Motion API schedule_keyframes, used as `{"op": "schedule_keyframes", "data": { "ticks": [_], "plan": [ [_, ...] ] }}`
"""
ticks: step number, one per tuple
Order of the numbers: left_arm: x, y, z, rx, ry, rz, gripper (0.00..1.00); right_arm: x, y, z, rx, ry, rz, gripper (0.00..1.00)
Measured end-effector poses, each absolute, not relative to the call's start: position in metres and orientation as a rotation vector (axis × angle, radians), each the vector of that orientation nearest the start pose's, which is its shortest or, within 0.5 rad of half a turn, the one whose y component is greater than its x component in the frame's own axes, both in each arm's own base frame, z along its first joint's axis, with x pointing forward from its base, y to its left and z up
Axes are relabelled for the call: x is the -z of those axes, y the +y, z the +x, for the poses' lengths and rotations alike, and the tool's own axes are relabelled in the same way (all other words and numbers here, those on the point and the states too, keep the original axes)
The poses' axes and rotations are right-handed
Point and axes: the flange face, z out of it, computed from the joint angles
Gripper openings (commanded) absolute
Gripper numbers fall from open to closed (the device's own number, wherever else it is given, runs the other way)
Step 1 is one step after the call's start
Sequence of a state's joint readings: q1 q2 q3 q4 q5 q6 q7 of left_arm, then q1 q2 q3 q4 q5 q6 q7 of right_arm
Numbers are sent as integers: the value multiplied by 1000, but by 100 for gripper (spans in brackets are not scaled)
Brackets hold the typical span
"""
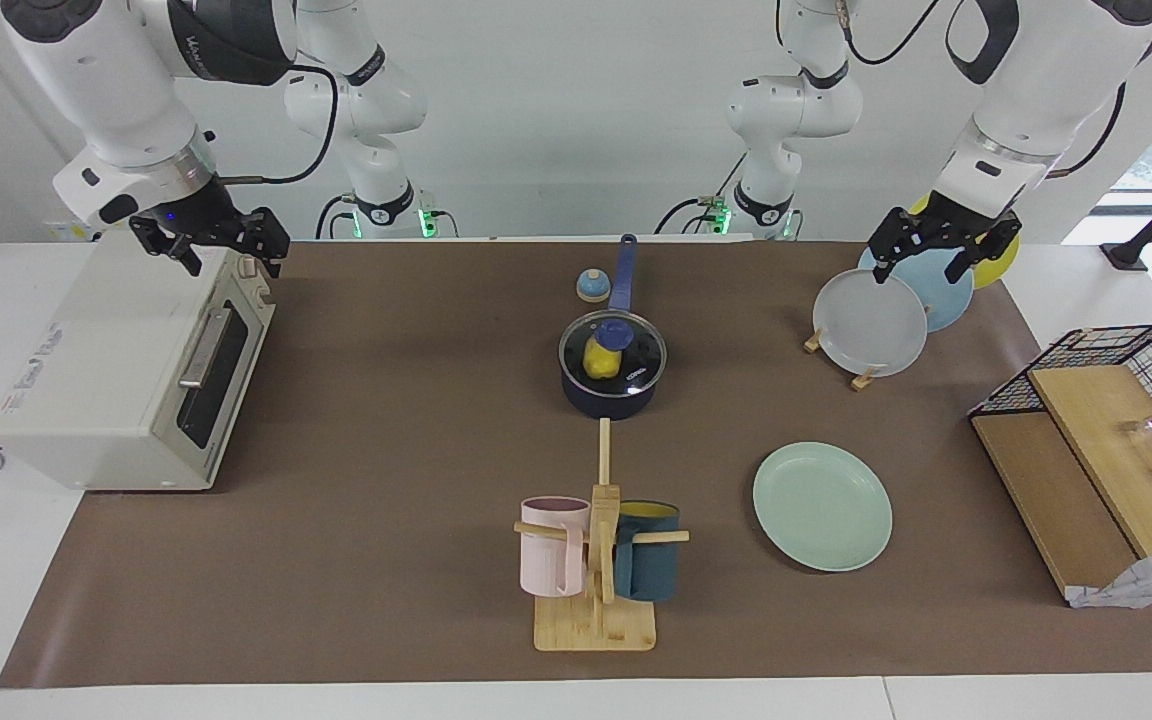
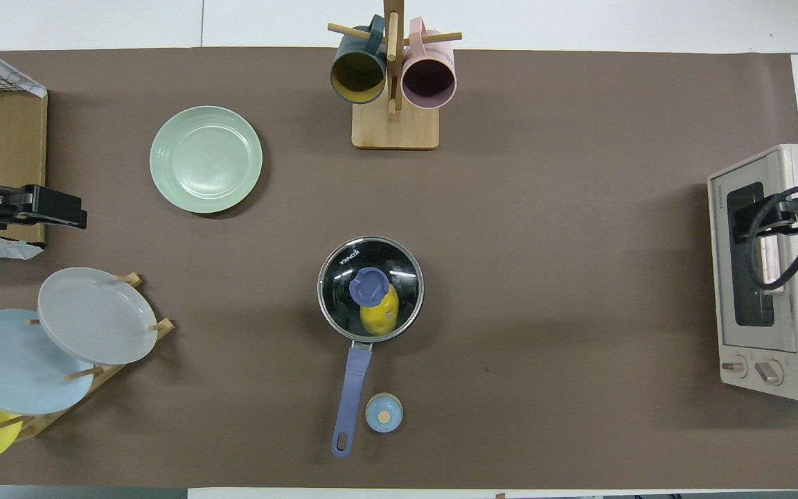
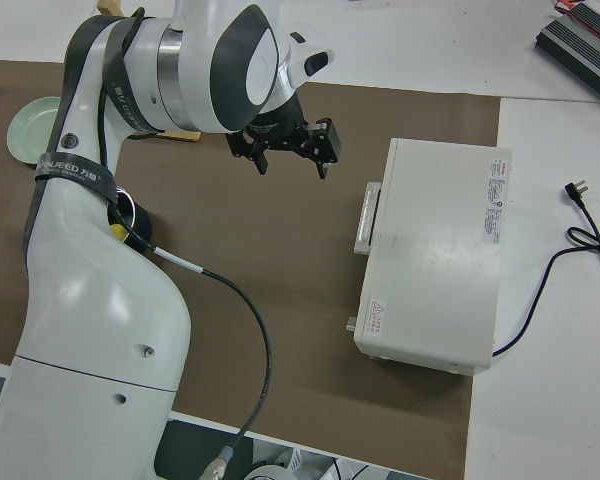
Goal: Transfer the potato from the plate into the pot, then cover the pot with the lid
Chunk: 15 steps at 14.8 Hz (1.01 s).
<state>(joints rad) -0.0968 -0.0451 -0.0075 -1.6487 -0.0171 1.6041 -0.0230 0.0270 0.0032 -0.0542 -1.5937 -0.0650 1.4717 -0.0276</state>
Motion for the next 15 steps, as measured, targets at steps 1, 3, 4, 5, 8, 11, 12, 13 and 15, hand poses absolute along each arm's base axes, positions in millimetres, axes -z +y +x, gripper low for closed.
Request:
{"op": "schedule_keyframes", "data": {
  "ticks": [1, 3, 4, 5, 8, 11, 12, 13, 15],
  "plan": [
    [-615, -58, 540, -1, 128, -3156, 100, -605, -24, 543, -202, -12, -3196, 100],
    [-615, -58, 540, -1, 128, -3156, 100, -605, -26, 542, -203, -41, -3194, 100],
    [-615, -58, 540, -1, 128, -3156, 100, -605, -26, 542, -202, -49, -3193, 100],
    [-615, -58, 540, -1, 128, -3156, 100, -606, -26, 542, -200, -52, -3193, 100],
    [-615, -58, 540, -1, 128, -3156, 100, -607, -24, 541, -194, -55, -3181, 100],
    [-615, -58, 540, 0, 128, -3156, 100, -609, -21, 541, -186, -58, -3165, 100],
    [-615, -58, 540, 0, 128, -3156, 100, -610, -20, 541, -183, -59, -3161, 100],
    [-615, -58, 540, 1, 127, -3156, 100, -610, -19, 541, -179, -61, -3149, 100],
    [-615, -58, 540, 1, 127, -3156, 100, -611, -15, 541, -169, -66, -3131, 100]
  ]
}}
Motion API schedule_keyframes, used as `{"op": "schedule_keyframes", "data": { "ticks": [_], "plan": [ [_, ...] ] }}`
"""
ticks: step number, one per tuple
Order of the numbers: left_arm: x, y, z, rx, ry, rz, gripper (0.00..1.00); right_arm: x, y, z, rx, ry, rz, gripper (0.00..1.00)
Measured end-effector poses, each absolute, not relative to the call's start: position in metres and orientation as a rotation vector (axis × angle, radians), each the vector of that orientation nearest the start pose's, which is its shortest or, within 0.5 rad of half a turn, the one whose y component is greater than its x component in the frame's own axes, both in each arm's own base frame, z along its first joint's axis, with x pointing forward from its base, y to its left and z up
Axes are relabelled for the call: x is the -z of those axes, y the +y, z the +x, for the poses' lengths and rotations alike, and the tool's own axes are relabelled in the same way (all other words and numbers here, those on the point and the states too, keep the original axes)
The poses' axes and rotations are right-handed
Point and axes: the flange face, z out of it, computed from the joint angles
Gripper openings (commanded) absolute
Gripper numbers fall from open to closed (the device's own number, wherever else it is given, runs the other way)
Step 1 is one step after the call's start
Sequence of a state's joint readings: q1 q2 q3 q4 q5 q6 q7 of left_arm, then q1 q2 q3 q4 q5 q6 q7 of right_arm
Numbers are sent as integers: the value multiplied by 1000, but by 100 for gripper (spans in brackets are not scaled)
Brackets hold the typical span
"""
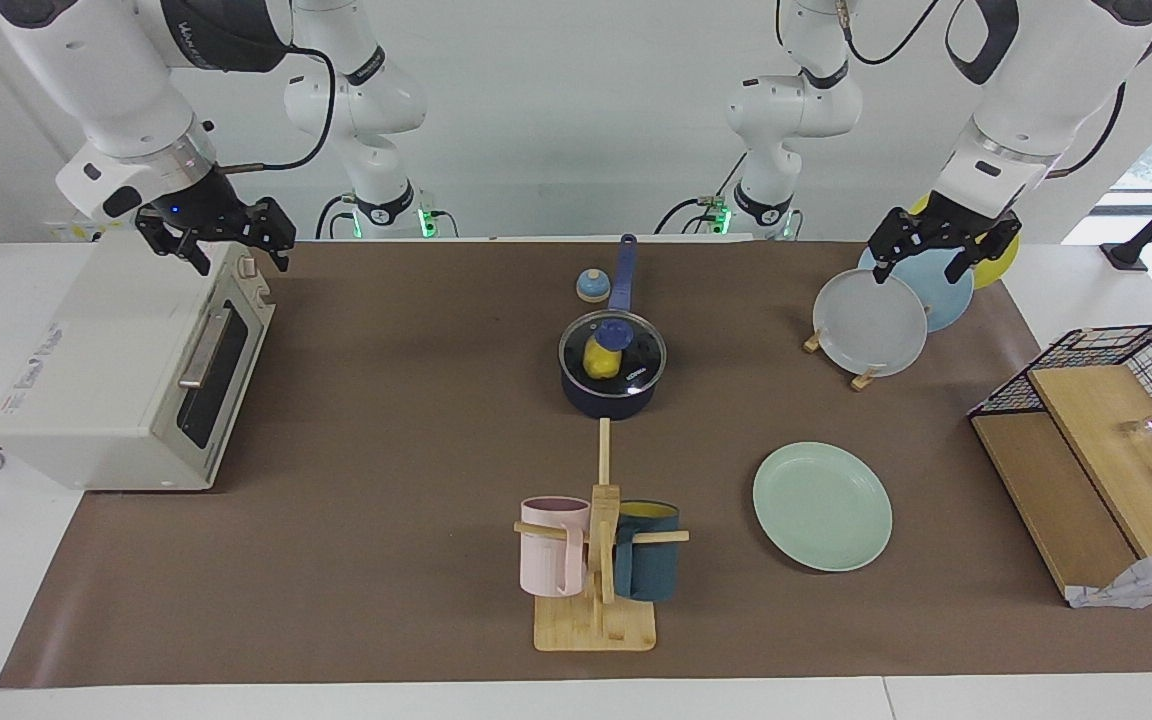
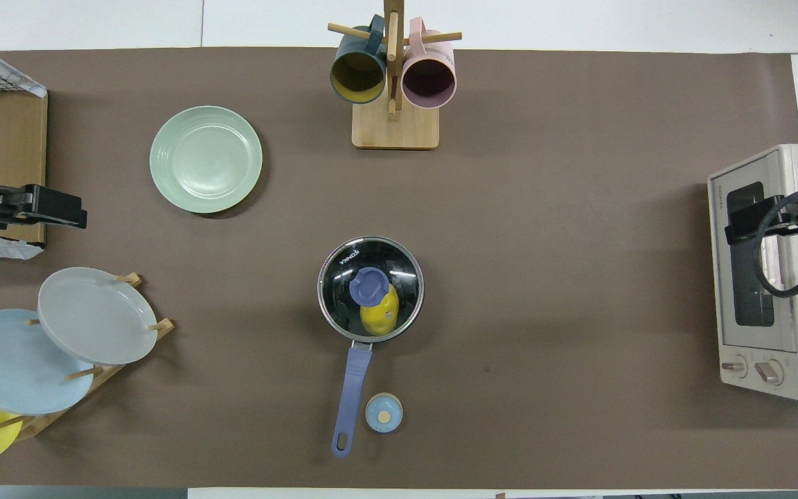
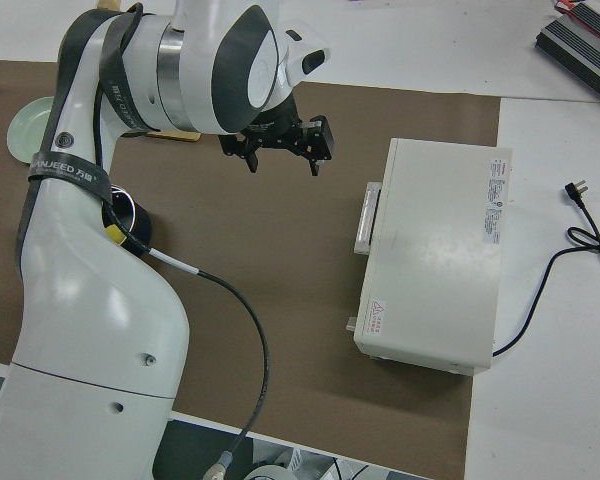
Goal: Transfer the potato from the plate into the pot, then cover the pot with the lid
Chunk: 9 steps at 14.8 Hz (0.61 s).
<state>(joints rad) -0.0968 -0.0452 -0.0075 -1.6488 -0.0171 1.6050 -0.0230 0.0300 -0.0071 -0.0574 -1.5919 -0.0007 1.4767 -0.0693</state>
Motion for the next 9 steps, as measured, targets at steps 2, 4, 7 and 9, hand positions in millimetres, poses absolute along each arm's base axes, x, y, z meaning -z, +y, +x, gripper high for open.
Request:
{"op": "schedule_keyframes", "data": {
  "ticks": [2, 4, 7, 9],
  "plan": [
    [-615, -58, 540, 1, 127, -3156, 100, -611, -13, 541, -165, -70, -3131, 100],
    [-616, -58, 540, 2, 128, -3156, 100, -613, -12, 540, -159, -73, -3131, 100],
    [-616, -59, 540, 4, 128, -3156, 100, -621, -10, 536, -137, -81, -3132, 100],
    [-616, -59, 540, 4, 128, -3156, 100, -623, -10, 535, -130, -80, -3132, 100]
  ]
}}
